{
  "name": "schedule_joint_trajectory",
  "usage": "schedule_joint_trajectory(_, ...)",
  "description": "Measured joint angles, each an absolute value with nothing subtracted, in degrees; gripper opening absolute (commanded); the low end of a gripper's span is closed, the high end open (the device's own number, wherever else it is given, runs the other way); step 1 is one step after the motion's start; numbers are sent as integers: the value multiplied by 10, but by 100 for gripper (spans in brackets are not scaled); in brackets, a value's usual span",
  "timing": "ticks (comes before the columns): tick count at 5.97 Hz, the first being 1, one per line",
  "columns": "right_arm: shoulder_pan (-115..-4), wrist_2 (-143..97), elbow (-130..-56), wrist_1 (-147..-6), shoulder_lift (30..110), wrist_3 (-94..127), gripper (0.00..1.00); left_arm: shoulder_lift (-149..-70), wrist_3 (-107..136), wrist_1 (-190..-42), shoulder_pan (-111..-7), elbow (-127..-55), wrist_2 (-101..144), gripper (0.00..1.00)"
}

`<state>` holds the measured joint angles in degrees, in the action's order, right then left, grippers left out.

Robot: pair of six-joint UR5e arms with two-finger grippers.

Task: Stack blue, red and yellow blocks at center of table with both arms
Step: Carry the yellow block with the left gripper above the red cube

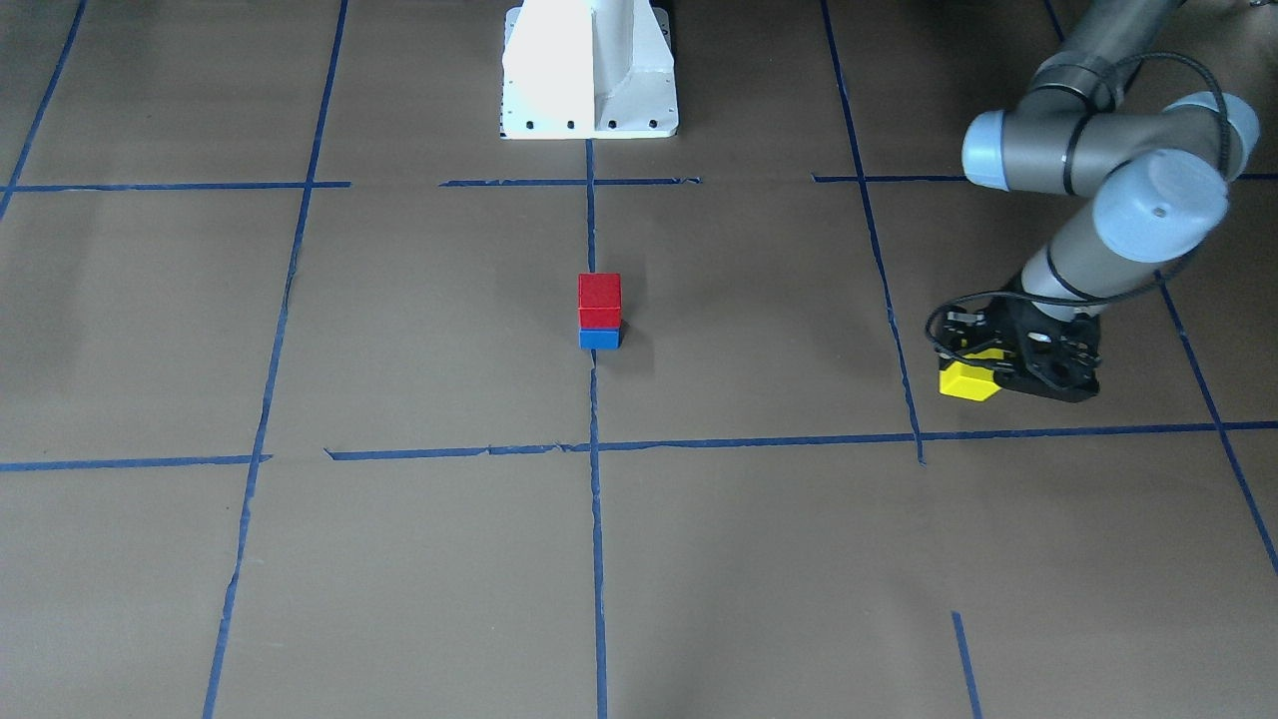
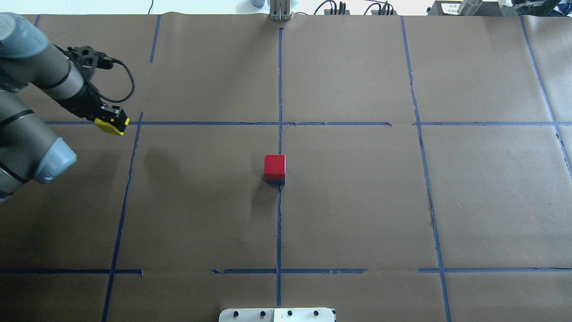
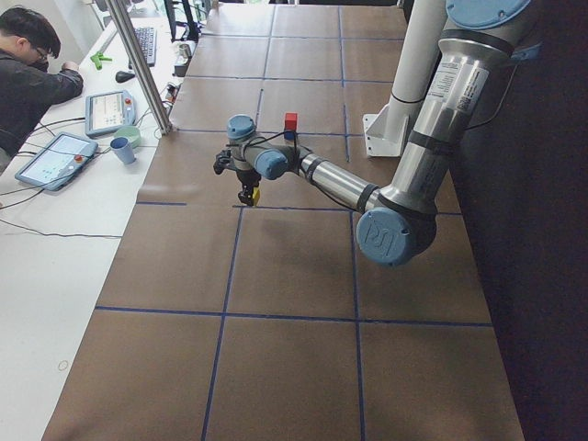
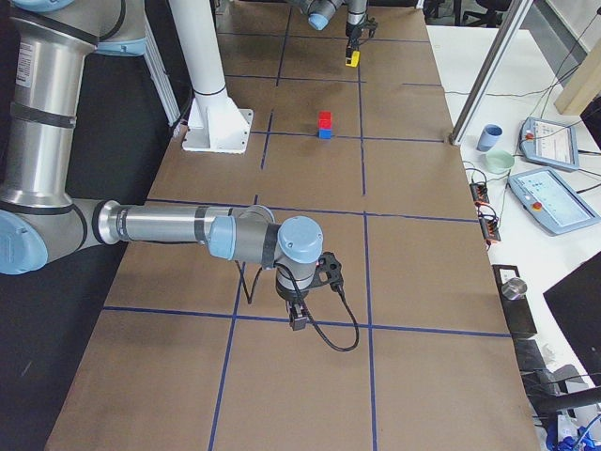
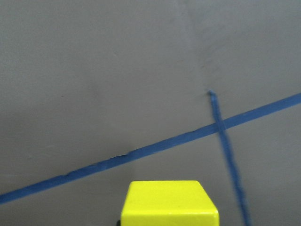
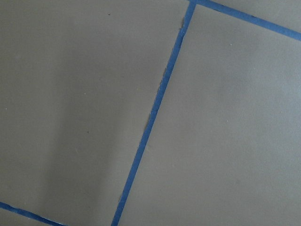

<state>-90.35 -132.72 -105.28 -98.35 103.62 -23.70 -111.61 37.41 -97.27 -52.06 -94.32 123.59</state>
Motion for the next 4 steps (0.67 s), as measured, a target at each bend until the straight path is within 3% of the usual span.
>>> schedule_joint_trajectory(4,-904,-1327,-1051,-983,1036,-237,100,-1291,628,-841,-384,-959,1171,9)
